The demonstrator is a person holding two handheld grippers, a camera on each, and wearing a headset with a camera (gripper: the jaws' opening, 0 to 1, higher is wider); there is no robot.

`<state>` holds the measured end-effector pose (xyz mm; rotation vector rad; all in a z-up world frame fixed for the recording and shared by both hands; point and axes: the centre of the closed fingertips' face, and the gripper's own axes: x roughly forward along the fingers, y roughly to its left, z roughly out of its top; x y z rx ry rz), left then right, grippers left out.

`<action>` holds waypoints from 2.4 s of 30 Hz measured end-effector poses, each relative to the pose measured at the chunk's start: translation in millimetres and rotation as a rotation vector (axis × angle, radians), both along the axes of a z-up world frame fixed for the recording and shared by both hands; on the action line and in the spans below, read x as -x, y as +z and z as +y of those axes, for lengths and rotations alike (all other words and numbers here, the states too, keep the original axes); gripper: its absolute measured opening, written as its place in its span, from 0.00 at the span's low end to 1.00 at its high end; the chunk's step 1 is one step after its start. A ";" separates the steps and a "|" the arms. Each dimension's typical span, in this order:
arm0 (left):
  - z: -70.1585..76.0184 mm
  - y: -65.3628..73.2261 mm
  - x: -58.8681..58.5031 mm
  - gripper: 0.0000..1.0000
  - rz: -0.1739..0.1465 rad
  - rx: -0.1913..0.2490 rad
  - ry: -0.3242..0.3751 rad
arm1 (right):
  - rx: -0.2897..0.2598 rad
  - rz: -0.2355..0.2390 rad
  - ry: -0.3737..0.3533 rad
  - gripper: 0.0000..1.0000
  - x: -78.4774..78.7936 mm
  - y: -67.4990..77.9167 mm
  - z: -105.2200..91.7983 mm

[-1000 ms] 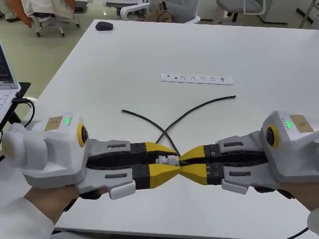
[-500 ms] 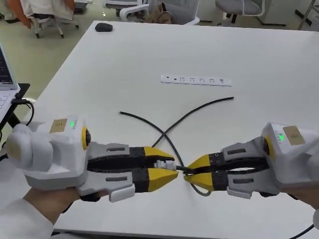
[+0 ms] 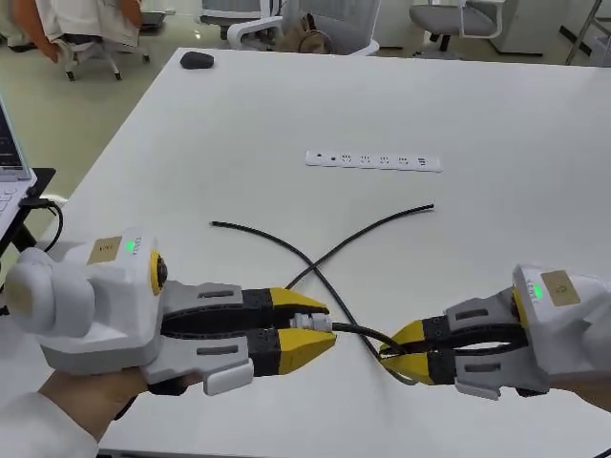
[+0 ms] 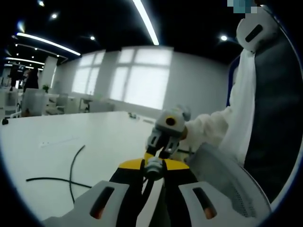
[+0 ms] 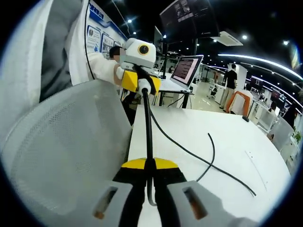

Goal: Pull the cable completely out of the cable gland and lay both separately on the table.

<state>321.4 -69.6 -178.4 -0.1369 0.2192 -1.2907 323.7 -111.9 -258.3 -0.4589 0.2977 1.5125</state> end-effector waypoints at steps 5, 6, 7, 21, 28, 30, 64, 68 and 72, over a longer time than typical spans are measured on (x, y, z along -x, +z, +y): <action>-0.4 -1.3 0.0 0.17 0.003 -0.004 0.000 | 0.001 0.019 -0.018 0.02 0.0 -1.1 0.7; -0.1 -1.5 -0.2 0.17 0.006 -0.004 0.001 | 0.002 0.032 -0.027 0.02 -0.1 -1.1 1.0; 0.2 -1.7 -0.6 0.17 0.008 -0.003 0.004 | 0.006 0.043 -0.034 0.02 -0.5 -1.1 1.3; 4.3 -0.2 -4.6 0.17 0.027 0.019 0.024 | -0.213 0.161 -0.054 0.17 -1.4 61.0 25.4; 4.7 1.3 -4.0 0.17 0.030 0.028 0.025 | -0.263 0.168 -0.037 0.17 -0.1 77.3 33.8; 4.0 1.1 -3.7 0.17 0.030 0.026 0.023 | -0.259 0.173 -0.025 0.16 2.6 76.9 35.0; 1.3 0.7 -2.2 0.17 0.018 0.014 0.011 | -0.225 0.136 0.054 0.03 11.4 68.8 39.9; 1.9 -0.3 -2.7 0.17 0.018 0.008 0.013 | -0.204 0.132 0.053 0.03 10.2 64.0 37.0; 4.1 0.4 -5.0 0.17 0.018 0.014 0.025 | -0.185 0.132 0.037 0.03 5.7 59.0 28.8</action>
